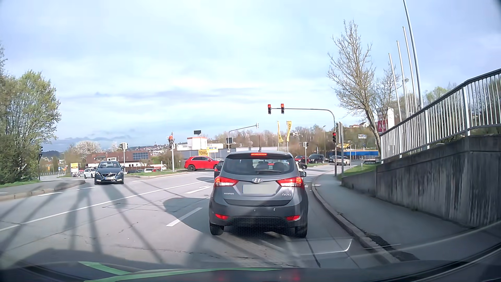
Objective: Follow the waypoints while adhering to traffic rules and regulations
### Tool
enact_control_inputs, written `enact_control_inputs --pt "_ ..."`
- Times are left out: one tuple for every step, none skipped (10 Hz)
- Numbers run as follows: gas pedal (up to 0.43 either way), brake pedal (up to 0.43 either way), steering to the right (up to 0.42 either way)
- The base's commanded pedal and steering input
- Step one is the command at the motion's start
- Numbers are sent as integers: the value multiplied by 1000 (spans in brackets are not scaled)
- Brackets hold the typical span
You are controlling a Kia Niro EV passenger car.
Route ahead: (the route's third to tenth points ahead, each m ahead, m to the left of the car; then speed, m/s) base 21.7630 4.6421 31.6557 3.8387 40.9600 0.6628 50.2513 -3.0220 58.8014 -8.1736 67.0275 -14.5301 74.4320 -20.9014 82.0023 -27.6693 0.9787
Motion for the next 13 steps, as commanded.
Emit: enact_control_inputs --pt "0 274 34" --pt "0 274 34" --pt "0 274 34" --pt "0 274 34" --pt "0 274 33" --pt "0 274 33" --pt "0 268 33" --pt "0 274 33" --pt "0 274 33" --pt "0 274 33" --pt "0 274 33" --pt "0 287 33" --pt "0 311 33"
